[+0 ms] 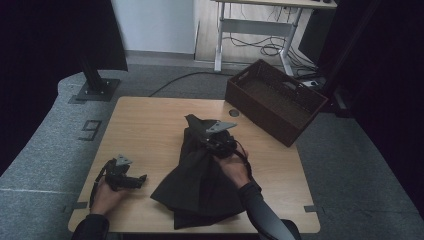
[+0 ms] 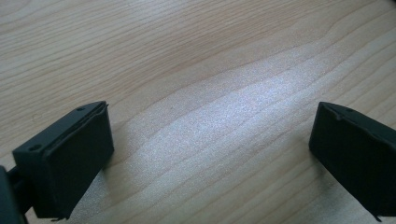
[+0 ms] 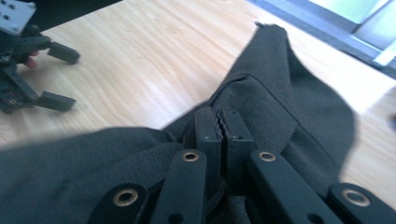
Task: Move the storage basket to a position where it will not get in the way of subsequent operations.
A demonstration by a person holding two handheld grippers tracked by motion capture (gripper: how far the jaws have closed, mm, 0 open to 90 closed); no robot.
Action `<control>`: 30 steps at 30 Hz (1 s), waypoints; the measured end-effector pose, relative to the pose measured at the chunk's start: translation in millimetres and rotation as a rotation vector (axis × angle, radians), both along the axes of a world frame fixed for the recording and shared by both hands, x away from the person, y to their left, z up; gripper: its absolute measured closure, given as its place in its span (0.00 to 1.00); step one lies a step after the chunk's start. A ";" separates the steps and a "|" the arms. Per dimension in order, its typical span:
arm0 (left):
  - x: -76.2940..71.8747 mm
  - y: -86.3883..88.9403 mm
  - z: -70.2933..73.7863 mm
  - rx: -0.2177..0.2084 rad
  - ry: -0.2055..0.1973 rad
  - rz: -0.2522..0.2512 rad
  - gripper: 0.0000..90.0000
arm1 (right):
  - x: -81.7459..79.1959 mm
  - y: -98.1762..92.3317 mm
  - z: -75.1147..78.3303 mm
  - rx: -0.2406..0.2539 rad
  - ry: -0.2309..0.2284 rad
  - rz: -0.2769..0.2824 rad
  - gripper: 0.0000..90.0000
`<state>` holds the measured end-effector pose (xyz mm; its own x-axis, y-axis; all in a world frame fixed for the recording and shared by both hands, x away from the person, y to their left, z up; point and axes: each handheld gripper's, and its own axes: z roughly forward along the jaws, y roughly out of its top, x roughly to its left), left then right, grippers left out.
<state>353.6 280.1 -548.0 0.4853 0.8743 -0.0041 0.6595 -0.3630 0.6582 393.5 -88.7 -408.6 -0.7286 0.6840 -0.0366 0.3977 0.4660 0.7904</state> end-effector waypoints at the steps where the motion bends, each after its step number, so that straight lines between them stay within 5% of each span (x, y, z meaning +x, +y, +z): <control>1: 0.0 0.0 0.0 0.000 0.000 0.000 0.00 | -0.1 -7.1 2.8 -0.004 -0.002 -0.010 0.97; 8: 0.0 -0.1 0.0 0.000 0.000 0.001 0.00 | 1.9 -56.7 -5.9 -0.023 0.038 -0.082 0.97; 22: 0.1 -0.2 -0.1 -0.001 -0.001 0.003 0.00 | 21.3 -111.7 -97.6 -0.023 0.206 -0.218 0.96; 25: 0.1 -0.3 -0.1 -0.001 -0.001 0.003 0.00 | 20.8 -116.3 -99.3 -0.003 0.210 -0.223 0.92; 30: 0.1 -0.6 -0.1 -0.002 0.000 0.006 0.00 | 15.7 -122.2 -72.8 0.020 0.170 -0.222 0.71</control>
<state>353.7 279.5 -548.1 0.4803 0.8771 -0.0054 0.6614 -0.3582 0.6590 409.2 -211.0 -481.4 -0.5549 0.8272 0.0885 0.6160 0.3370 0.7120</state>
